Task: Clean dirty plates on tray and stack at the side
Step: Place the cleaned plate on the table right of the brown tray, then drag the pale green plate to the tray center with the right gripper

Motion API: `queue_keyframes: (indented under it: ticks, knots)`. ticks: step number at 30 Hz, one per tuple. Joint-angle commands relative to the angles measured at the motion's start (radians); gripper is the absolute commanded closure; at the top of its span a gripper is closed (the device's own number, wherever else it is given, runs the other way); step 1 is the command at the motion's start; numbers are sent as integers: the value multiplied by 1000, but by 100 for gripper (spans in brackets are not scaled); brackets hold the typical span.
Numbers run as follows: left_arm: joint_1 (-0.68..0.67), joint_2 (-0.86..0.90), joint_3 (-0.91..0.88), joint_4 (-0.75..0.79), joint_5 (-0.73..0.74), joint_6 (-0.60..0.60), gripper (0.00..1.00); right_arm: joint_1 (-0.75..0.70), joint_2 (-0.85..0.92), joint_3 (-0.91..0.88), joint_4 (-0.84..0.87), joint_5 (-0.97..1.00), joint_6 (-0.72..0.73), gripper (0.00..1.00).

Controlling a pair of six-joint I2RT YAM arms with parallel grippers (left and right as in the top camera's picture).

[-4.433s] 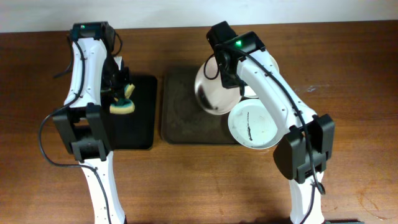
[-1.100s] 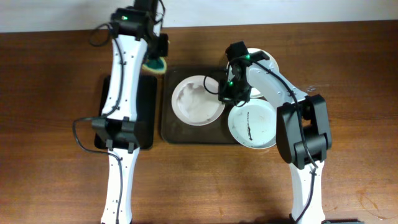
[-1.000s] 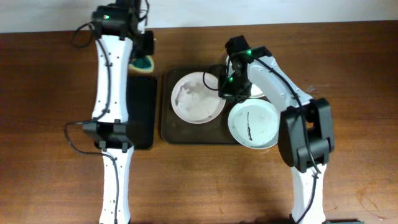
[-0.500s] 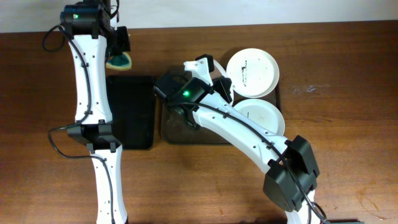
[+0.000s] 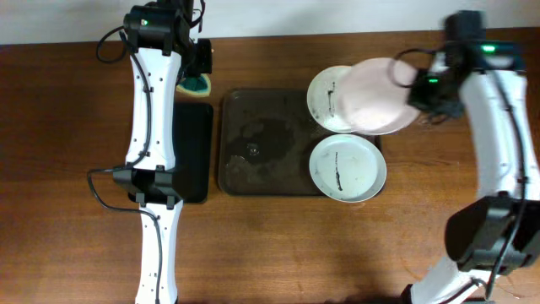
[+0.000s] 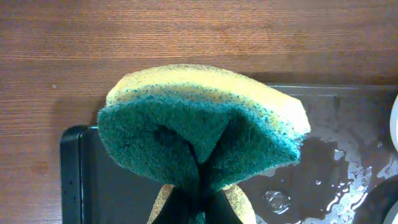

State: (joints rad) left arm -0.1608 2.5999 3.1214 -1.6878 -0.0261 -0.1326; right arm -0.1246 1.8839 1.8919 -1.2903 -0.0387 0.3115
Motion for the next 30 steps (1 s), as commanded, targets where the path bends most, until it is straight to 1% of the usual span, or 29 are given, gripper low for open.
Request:
queue_keyframes:
  ticks: [1,3,5,6,7,8,9,10,12,13,14,15,16,18,19,20,21,23,24,26,28,29,30]
  knots:
    - [4,-46,14,0,3,-9,100,-166,-30,-26,23,9,-20,96]
    - [4,-46,14,0,3,-9,100,-251,-30,-84,70,25,-20,96]
    - [4,-46,14,0,3,-9,100,-323,-29,-188,163,32,-20,96]
    - [4,-46,14,0,3,-9,100,-350,-29,-268,239,31,-20,96]
    - [4,-46,14,0,4,-9,100,-360,-29,-322,294,31,-20,96]
    - [4,-46,14,0,3,-9,100,-360,-29,-435,414,31,-21,96]
    - [4,-46,14,0,3,-9,100,-358,-29,-479,462,31,-21,96]
    - [4,-46,14,0,3,-9,100,-358,-29,-562,542,31,-21,96]
    - [4,-46,14,0,3,-9,100,-358,-29,-623,588,31,-21,96]
    - [4,-46,14,0,4,-9,100,-358,-29,-632,592,25,-20,86]
    - [4,-46,14,0,4,-9,100,-358,-29,-632,591,10,-21,73]
    - [4,-46,14,0,3,-9,100,-358,-30,-619,573,-45,-58,64]
    - [4,-46,14,0,3,-9,100,-358,-32,-555,483,-86,-72,58]
    - [3,-46,14,0,4,-9,100,-353,-36,-426,309,-124,-85,58]
    - [3,-46,14,0,4,-9,100,-343,-37,-380,240,-185,-134,58]
    - [3,-46,14,0,4,-9,100,-324,-37,-362,196,-251,-180,55]
    - [3,-46,14,0,4,-10,100,-287,-35,-377,156,-272,-208,53]
    - [3,-46,14,0,4,-9,100,-224,-35,-434,150,-272,-208,53]
    - [3,-46,14,0,4,-9,100,-158,-35,-501,163,-270,-208,53]
    - [3,-46,14,0,4,-9,100,-48,-33,-599,231,-189,-206,53]
    - [3,-46,14,0,4,-9,100,-4,-32,-647,268,-158,-203,53]
    - [4,-46,14,0,4,-9,100,14,-32,-668,293,-159,-203,54]
    - [4,-46,14,0,4,-9,100,29,-32,-676,300,-159,-203,61]
